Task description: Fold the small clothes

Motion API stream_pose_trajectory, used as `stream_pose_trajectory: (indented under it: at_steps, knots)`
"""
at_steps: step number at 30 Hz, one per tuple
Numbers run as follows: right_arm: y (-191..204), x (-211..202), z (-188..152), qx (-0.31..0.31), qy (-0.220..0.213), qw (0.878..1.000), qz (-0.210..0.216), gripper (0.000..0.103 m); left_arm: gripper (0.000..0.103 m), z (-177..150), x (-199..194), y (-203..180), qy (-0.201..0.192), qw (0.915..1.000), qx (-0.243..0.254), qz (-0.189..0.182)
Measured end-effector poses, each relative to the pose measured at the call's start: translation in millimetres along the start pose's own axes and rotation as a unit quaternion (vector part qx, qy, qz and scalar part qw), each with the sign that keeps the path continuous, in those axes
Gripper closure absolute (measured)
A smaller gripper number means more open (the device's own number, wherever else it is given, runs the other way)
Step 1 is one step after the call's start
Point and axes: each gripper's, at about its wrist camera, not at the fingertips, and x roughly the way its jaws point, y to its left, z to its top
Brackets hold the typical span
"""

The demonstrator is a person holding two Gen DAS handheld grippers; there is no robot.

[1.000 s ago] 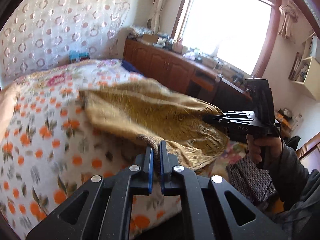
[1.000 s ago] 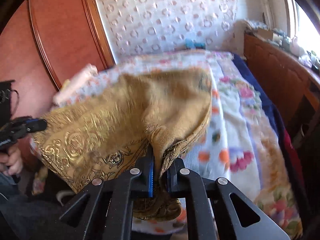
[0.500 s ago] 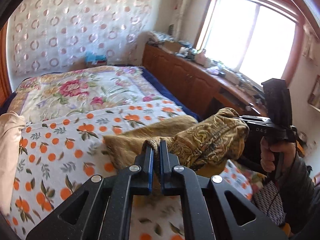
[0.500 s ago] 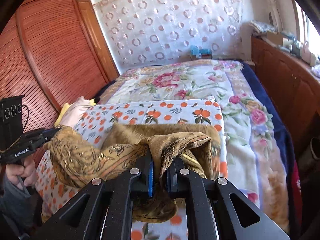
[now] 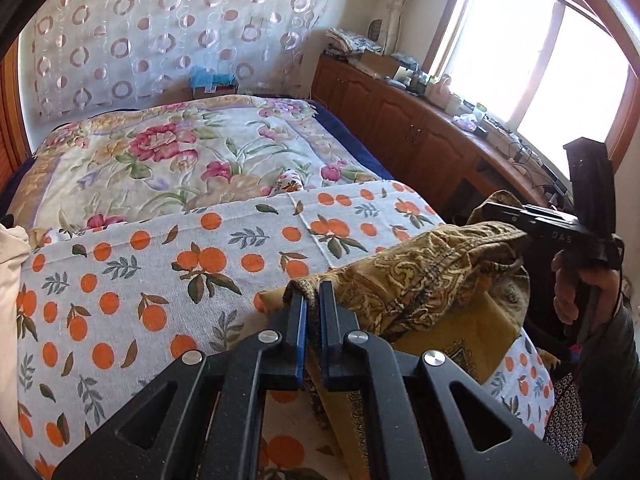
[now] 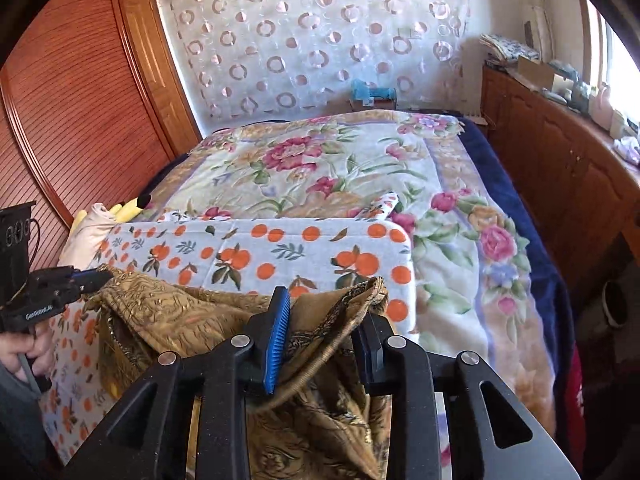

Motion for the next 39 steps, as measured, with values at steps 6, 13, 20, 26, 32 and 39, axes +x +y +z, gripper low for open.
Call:
stream_pose_trajectory:
  at_steps: [6, 13, 20, 26, 32, 39]
  knots:
    - [-8, -2, 12, 0.03, 0.031, 0.997, 0.057, 0.06, 0.097, -1, 22, 5, 0.023, 0.9997, -0.004, 0.007]
    - [1, -15, -9, 0.017, 0.061, 0.997, 0.032, 0.047, 0.097, 0, 20, 1, 0.018, 0.9998, -0.005, 0.012]
    - [19, -24, -28, -0.03, 0.057, 0.998, -0.001, 0.047, 0.093, 3, 2, -4, 0.003, 1.0, 0.004, 0.004]
    - [49, -9, -37, -0.098, 0.082, 0.992, -0.01, 0.047, 0.056, 4, -21, -7, -0.035, 0.9986, 0.023, 0.034]
    - [43, -39, -19, -0.073, 0.02, 0.997, -0.001, 0.047, 0.052, 2, -22, -3, -0.025, 0.9985, 0.033, 0.037]
    - [46, -14, -33, -0.102, 0.06, 0.993, -0.008, 0.047, 0.052, -10, 10, -18, 0.021, 0.9969, 0.066, 0.037]
